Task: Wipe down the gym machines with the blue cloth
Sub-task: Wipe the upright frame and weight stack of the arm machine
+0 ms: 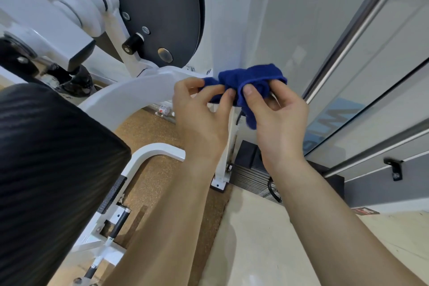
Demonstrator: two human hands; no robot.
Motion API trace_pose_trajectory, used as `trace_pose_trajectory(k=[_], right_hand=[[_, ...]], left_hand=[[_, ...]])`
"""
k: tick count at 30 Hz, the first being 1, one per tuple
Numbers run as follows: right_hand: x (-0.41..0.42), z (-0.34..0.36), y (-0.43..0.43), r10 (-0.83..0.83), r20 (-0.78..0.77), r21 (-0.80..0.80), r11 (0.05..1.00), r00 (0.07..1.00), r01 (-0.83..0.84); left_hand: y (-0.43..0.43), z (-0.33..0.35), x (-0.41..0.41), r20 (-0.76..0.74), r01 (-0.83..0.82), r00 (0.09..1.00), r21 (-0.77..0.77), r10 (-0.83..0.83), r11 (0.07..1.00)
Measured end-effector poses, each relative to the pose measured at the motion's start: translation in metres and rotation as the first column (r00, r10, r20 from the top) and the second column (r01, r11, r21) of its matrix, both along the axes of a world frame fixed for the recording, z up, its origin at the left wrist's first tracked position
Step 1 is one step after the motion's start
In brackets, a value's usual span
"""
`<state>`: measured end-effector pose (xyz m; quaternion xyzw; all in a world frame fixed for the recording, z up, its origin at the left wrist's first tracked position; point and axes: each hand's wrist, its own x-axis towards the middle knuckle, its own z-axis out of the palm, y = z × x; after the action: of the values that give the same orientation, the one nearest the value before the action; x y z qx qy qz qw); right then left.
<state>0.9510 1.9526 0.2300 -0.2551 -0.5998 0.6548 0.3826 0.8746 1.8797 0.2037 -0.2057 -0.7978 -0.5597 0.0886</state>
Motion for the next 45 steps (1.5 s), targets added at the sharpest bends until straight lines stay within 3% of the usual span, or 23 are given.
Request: trace_pose_trajectory(k=[3, 6, 11, 14, 17, 21, 24, 25, 27, 29, 31, 34, 36, 40, 42, 45], right_hand=[[-0.018, -0.004, 0.006, -0.007, 0.047, 0.206, 0.979, 0.999, -0.003], [-0.042, -0.019, 0.008, -0.078, 0.094, 0.371, 0.928, 0.993, 0.037], [-0.043, -0.078, 0.002, -0.04, 0.36, 0.296, 0.952, 0.932, -0.073], [-0.033, -0.091, 0.01, 0.051, 0.449, 0.18, 0.973, 0.892, -0.146], [-0.03, -0.074, 0.015, 0.039, 0.454, 0.2, 0.969, 0.89, -0.145], [-0.014, -0.045, 0.021, 0.11, 0.55, 0.261, 0.919, 0.828, -0.296], [0.002, -0.044, 0.019, -0.045, 0.401, 0.258, 0.964, 0.915, -0.066], [0.004, -0.048, 0.015, -0.124, 0.372, 0.253, 0.967, 0.92, 0.028], [0.0, -0.059, 0.008, -0.185, 0.423, 0.299, 0.953, 0.887, 0.056], [-0.009, -0.064, 0.003, -0.091, 0.425, 0.287, 0.957, 0.901, -0.039], [-0.02, -0.066, 0.001, 0.025, 0.322, 0.283, 0.951, 0.947, -0.122], [-0.035, -0.077, 0.0, 0.018, 0.311, 0.337, 0.933, 0.95, -0.128], [-0.04, -0.097, -0.001, 0.006, 0.375, 0.291, 0.949, 0.927, -0.124], [-0.042, -0.143, -0.007, 0.109, 0.512, 0.075, 0.982, 0.852, -0.171], [-0.047, -0.141, -0.009, 0.119, 0.469, 0.002, 0.991, 0.875, -0.136], [-0.056, -0.116, -0.005, -0.019, 0.322, 0.107, 0.994, 0.946, -0.016]], left_hand=[[-0.001, -0.006, 0.004, 0.19, 0.118, 0.969, 0.221, -0.161, 0.968], [0.004, -0.017, 0.008, 0.518, 0.061, 0.786, 0.478, -0.338, 0.876], [0.005, -0.04, 0.011, 0.763, -0.111, 0.54, 0.484, -0.356, 0.868], [-0.003, -0.049, 0.013, 0.786, -0.112, 0.433, 0.533, -0.442, 0.839], [-0.007, -0.045, 0.012, 0.765, -0.019, 0.436, 0.535, -0.474, 0.845], [-0.002, -0.032, 0.003, 0.784, -0.042, 0.392, 0.538, -0.482, 0.842], [0.001, -0.029, -0.004, 0.782, -0.119, 0.426, 0.546, -0.455, 0.829], [0.001, -0.029, -0.003, 0.782, -0.141, 0.447, 0.541, -0.434, 0.829], [0.002, -0.031, 0.0, 0.766, -0.175, 0.499, 0.547, -0.405, 0.819], [0.003, -0.035, 0.003, 0.733, -0.196, 0.55, 0.578, -0.399, 0.792], [0.004, -0.039, 0.002, 0.694, -0.209, 0.601, 0.616, -0.398, 0.759], [0.008, -0.052, -0.005, 0.679, -0.222, 0.635, 0.616, -0.368, 0.756], [0.008, -0.067, -0.006, 0.721, -0.229, 0.619, 0.543, -0.31, 0.808], [0.003, -0.099, -0.006, 0.818, -0.228, 0.506, 0.434, -0.274, 0.872], [0.002, -0.097, -0.009, 0.811, -0.205, 0.511, 0.437, -0.285, 0.876], [0.007, -0.077, -0.013, 0.735, -0.166, 0.593, 0.512, -0.329, 0.843]])
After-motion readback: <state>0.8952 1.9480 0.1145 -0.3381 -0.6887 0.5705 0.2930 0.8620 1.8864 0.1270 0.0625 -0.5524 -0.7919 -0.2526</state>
